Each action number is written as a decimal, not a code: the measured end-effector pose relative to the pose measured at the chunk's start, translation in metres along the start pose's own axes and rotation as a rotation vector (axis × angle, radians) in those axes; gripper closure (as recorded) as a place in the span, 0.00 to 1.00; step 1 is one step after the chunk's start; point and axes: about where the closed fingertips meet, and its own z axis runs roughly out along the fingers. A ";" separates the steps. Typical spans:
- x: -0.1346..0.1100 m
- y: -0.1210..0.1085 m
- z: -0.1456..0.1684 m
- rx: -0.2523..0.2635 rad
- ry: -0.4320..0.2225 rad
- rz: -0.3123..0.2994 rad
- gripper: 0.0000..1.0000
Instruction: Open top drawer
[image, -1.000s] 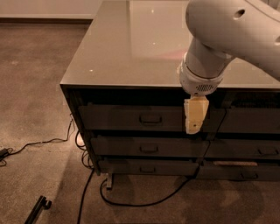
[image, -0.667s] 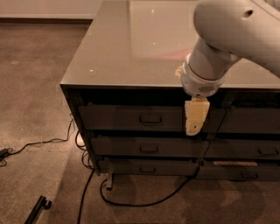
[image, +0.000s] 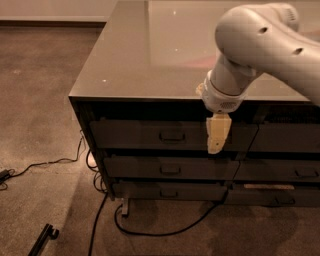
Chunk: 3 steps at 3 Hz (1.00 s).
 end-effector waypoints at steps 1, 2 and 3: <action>0.019 -0.012 0.050 -0.064 0.102 0.044 0.00; 0.018 -0.012 0.048 -0.064 0.102 0.044 0.00; 0.010 -0.005 0.040 -0.071 0.075 0.006 0.00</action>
Offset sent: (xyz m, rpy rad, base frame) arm 0.0299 -0.0187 -0.0844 -0.1553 0.1402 -0.1706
